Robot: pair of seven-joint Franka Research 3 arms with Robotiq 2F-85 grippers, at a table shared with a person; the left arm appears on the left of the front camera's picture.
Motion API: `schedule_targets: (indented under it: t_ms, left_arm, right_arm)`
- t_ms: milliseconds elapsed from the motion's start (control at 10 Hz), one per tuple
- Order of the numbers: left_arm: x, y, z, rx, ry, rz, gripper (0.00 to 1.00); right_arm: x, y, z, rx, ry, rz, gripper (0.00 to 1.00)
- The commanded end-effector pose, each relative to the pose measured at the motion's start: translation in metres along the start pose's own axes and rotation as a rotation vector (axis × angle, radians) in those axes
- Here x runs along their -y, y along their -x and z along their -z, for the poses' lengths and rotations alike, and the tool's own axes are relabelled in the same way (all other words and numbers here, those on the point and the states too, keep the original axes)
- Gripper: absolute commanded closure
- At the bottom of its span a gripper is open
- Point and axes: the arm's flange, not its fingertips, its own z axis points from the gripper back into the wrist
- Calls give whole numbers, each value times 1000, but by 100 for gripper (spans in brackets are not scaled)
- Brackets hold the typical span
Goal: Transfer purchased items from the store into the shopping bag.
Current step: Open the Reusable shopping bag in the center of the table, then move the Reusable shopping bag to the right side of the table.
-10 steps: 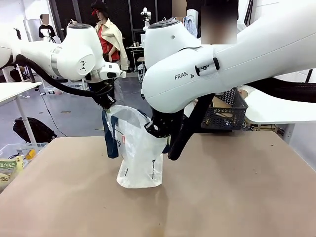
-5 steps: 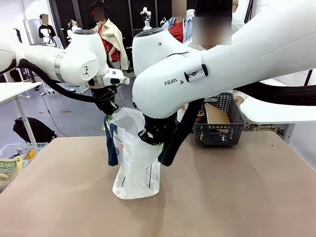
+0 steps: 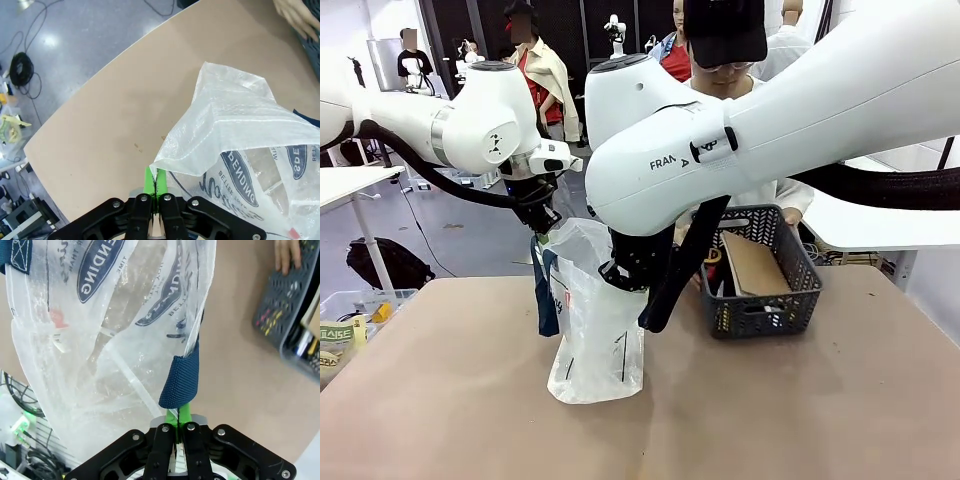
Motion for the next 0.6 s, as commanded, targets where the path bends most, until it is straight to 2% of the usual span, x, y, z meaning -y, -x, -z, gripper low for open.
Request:
schedule_targets:
  t_ms: [0, 500]
  left_arm:
    - [-1, 0, -1, 3, -3, 0, 100]
    - [-1, 0, -1, 3, -3, 0, 100]
  right_arm:
    - [1, 4, 1, 7, -5, 6, 100]
    - [1, 4, 1, 7, -5, 6, 100]
